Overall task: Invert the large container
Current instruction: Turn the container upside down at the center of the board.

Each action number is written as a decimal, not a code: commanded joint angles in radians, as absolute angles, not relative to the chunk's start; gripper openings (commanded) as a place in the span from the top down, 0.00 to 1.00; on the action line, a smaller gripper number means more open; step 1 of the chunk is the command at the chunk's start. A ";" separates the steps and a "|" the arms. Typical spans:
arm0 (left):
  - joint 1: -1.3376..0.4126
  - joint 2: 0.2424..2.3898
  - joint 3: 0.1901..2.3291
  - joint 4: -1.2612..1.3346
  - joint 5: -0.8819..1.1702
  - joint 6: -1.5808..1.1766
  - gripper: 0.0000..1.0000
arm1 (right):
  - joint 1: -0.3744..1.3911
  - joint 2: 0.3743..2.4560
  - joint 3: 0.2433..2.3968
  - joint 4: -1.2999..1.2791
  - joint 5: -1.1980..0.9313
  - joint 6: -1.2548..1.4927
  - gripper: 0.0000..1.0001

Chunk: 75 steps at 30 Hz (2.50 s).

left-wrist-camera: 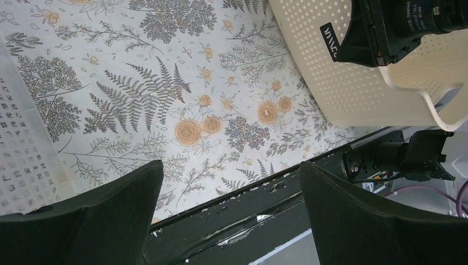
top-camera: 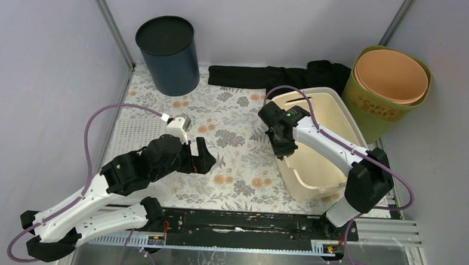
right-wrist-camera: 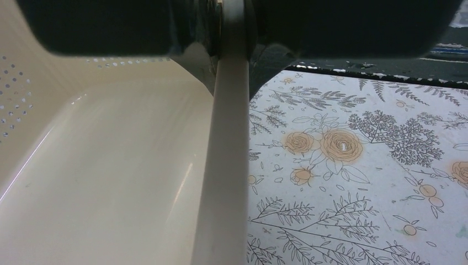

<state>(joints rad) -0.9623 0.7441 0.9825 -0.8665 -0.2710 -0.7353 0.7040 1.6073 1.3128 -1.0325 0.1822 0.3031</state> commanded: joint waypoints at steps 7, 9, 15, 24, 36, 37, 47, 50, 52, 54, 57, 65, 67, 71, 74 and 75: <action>-0.961 0.765 0.979 -0.816 -0.260 -0.750 0.00 | 0.692 1.593 1.245 -0.971 0.132 0.270 0.96; -0.961 0.768 0.978 -0.812 -0.259 -0.749 0.00 | 0.688 1.588 1.245 -0.970 0.130 0.269 1.00; -0.961 0.780 0.986 -0.807 -0.248 -0.749 0.00 | 0.686 1.571 1.255 -0.975 0.131 0.270 1.00; -0.960 0.768 0.982 -0.807 -0.246 -0.754 0.00 | 0.685 1.524 1.315 -1.000 0.117 0.273 1.00; -0.960 0.764 0.992 -0.807 -0.244 -0.749 0.00 | 0.683 1.476 1.389 -1.034 0.097 0.284 1.00; -0.960 0.764 0.994 -0.807 -0.244 -0.749 0.00 | 0.683 1.474 1.398 -1.037 0.089 0.285 1.00; -0.961 0.741 0.984 -0.813 -0.250 -0.752 0.00 | 0.681 1.474 1.487 -1.095 0.049 0.276 1.00; -0.961 0.737 0.985 -0.816 -0.252 -0.749 0.00 | 0.681 1.470 1.521 -1.104 0.032 0.277 1.00; -0.960 0.737 0.986 -0.819 -0.253 -0.747 0.00 | 0.681 1.468 1.541 -1.109 0.024 0.277 1.00; -0.962 0.736 0.986 -0.818 -0.255 -0.747 0.00 | 0.681 1.465 1.563 -1.113 0.012 0.277 1.00; -0.961 0.737 0.986 -0.818 -0.255 -0.747 0.00 | 0.679 1.462 1.582 -1.112 -0.010 0.275 1.00; -0.961 0.735 0.981 -0.818 -0.256 -0.748 0.00 | 0.676 1.462 1.629 -1.103 -0.075 0.274 1.00; -0.961 0.734 0.978 -0.818 -0.256 -0.749 0.00 | 0.676 1.462 1.644 -1.103 -0.096 0.274 1.00; -0.960 0.733 0.974 -0.818 -0.261 -0.750 0.00 | 0.675 1.460 1.684 -1.102 -0.145 0.275 1.00; -0.962 0.731 0.971 -0.815 -0.261 -0.752 0.00 | 0.675 1.462 1.713 -1.106 -0.174 0.276 1.00; -0.960 0.730 0.970 -0.813 -0.261 -0.752 0.00 | 0.675 1.462 1.723 -1.108 -0.184 0.275 1.00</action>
